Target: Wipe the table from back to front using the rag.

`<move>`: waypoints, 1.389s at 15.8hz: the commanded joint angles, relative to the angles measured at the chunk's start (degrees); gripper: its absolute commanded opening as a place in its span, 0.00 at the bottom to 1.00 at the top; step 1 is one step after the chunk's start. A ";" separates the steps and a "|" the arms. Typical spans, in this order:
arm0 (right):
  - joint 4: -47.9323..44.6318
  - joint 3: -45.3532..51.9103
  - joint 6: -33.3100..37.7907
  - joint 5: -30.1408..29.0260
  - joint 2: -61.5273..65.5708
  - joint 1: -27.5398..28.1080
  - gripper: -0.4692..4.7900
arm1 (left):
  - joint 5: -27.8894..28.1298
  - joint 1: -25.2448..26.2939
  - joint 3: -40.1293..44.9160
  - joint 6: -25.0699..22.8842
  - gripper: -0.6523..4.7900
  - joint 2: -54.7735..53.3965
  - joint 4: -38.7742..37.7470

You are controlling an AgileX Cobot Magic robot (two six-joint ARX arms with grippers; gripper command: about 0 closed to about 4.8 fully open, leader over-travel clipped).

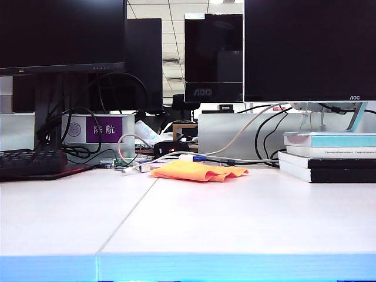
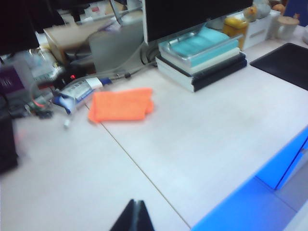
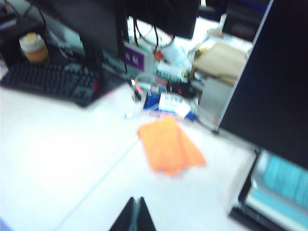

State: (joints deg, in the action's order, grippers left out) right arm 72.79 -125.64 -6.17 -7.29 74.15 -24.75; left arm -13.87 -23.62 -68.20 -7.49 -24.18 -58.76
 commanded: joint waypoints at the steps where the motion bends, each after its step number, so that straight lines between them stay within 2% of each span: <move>1: -4.85 10.99 -0.28 0.35 -6.43 -0.11 0.09 | 1.22 0.07 10.58 2.84 0.11 9.60 3.23; 3: -9.94 21.49 -0.26 0.31 -11.80 -0.11 0.09 | 1.75 0.07 17.99 4.17 0.11 14.75 6.95; 5: -20.57 39.47 0.31 0.00 -21.64 -0.11 0.09 | 1.99 0.07 27.67 7.98 0.11 19.10 14.78; 6: -23.96 44.94 0.44 -0.07 -24.79 -0.11 0.09 | 2.27 0.07 30.08 8.63 0.11 19.23 17.33; 10: -48.43 83.73 0.44 0.22 -47.23 -0.11 0.09 | 2.56 0.07 42.58 8.61 0.11 19.19 30.69; 12: -53.00 94.27 0.42 1.92 -53.72 -0.09 0.09 | 2.51 0.04 46.36 8.70 0.11 19.19 34.25; 17: -54.77 110.92 1.81 4.52 -65.90 -0.11 0.09 | 2.78 0.04 54.03 8.81 0.11 19.21 42.51; 22: -54.51 119.97 2.10 3.69 -73.31 -0.13 0.09 | 6.58 0.04 58.86 8.81 0.11 19.19 47.23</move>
State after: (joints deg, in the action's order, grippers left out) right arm 19.46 -6.44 -4.29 -3.25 1.72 -24.80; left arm -8.32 -23.62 -9.89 1.15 -4.99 -13.91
